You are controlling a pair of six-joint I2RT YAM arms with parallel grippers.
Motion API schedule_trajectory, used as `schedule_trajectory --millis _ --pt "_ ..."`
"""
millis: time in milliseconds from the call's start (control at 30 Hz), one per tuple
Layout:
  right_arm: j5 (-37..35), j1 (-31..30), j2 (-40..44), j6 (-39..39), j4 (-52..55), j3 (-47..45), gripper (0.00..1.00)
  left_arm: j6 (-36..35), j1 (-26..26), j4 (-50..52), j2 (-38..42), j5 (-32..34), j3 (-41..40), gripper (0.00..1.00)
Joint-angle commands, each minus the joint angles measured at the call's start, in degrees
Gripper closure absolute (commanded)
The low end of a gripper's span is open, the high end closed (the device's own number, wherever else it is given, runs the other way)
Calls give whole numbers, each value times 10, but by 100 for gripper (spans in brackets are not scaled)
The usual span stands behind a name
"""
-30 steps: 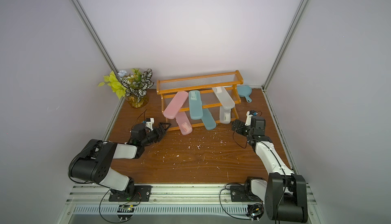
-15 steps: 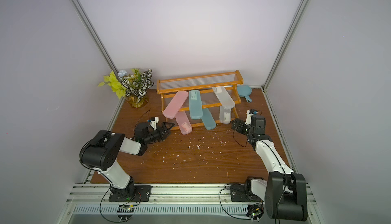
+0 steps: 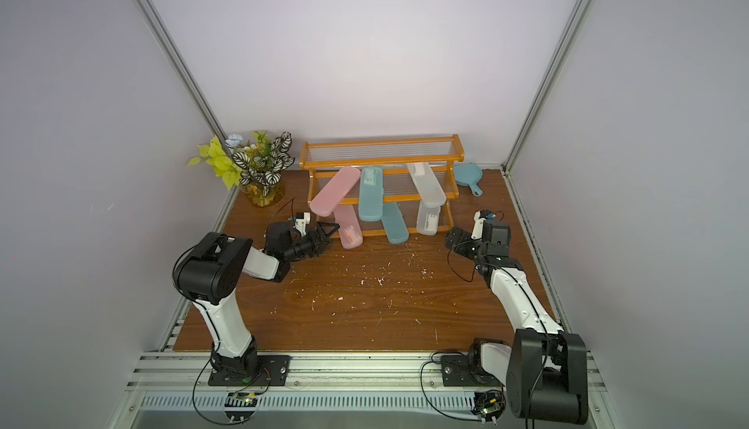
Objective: Remove the pencil cases from the shelf
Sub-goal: Adjust the shelf at the center of the board, then pick up the pencil case from the shelf.
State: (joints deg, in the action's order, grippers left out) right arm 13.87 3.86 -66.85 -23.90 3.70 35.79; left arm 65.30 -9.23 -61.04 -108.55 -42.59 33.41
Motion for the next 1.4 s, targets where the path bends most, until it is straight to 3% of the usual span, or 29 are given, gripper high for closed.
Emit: schedule_trajectory --millis 0,233,433,833,933,1100,1367 --pt "11 3 4 2 0 25 1 -22 25 -10 -15 8 17 2" --pt "22 4 -7 4 3 35 1 -24 33 -10 -43 -6 56 1" --pt "38 4 -12 8 9 45 1 -22 35 -9 -27 7 44 0" --pt "96 3 -13 2 16 38 0 12 36 -7 149 70 -126 1" --pt "119 2 -12 -4 17 33 0 5 36 59 223 93 -134 0" --pt "145 -6 6 -15 22 21 1 -60 36 273 344 154 -70 1" --pt "158 -60 39 -64 23 10 1 -15 40 283 354 145 -9 1"
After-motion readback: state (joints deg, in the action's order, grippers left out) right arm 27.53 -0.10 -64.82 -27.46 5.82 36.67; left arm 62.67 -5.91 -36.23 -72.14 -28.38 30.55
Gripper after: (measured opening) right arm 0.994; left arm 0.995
